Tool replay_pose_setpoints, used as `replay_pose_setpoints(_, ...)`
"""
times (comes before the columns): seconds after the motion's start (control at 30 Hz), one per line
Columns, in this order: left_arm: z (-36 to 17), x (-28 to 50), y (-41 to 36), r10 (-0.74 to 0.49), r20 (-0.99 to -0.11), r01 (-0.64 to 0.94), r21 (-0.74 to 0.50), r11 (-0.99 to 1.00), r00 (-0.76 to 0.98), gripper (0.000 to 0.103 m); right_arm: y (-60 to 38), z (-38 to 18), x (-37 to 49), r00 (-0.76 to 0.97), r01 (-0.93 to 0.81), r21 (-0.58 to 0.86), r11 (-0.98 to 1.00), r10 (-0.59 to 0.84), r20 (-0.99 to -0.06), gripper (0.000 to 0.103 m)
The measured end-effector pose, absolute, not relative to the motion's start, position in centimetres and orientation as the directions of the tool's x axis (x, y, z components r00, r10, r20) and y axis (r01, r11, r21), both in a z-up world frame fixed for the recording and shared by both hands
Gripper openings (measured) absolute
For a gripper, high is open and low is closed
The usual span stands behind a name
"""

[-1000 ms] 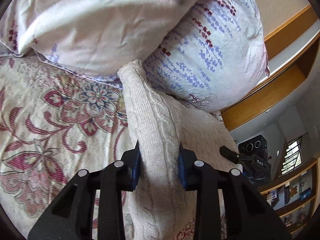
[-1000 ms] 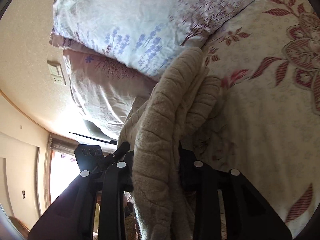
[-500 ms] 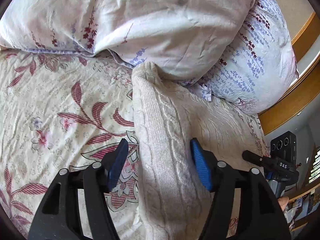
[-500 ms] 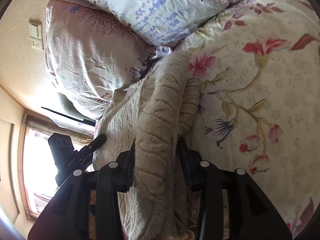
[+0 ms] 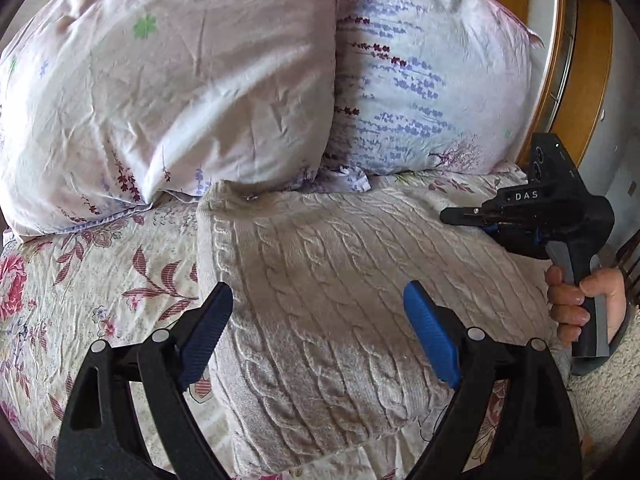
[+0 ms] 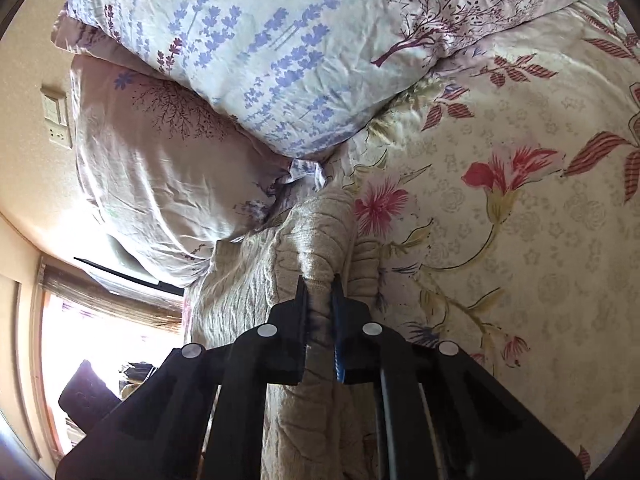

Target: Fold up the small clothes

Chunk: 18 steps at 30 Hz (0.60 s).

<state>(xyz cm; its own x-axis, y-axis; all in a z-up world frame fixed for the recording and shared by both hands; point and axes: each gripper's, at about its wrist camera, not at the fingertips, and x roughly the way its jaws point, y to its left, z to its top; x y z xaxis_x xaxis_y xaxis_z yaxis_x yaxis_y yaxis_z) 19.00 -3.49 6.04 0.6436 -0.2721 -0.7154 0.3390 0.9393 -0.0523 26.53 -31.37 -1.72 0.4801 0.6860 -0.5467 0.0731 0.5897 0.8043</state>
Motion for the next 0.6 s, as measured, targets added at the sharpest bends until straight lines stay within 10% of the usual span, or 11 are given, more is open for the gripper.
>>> replay_pose_setpoints(0.33, 5.2, 18.2, -3.8, -0.225, -0.714, 0.339, 0.019, 0.940, 0.663, 0.088, -31.3, -2.5, 27.2, 0.472, 0.122, 0.763, 0.634, 0.640, -0.607, 0.010)
replay_pose_setpoints(0.47, 5.8, 16.8, -2.4, -0.207, -0.696, 0.320, 0.034, 0.947, 0.688, 0.093, -32.4, -0.8, 24.9, 0.489, 0.099, 0.781, 0.616, 0.654, -0.578, 0.042)
replay_pose_setpoints(0.6, 6.3, 14.6, 0.3, -0.180, -0.662, 0.286, 0.055, 0.956, 0.728, 0.098, -33.3, 0.2, 21.8, 0.500, 0.066, 0.794, 0.604, 0.669, -0.550, 0.045)
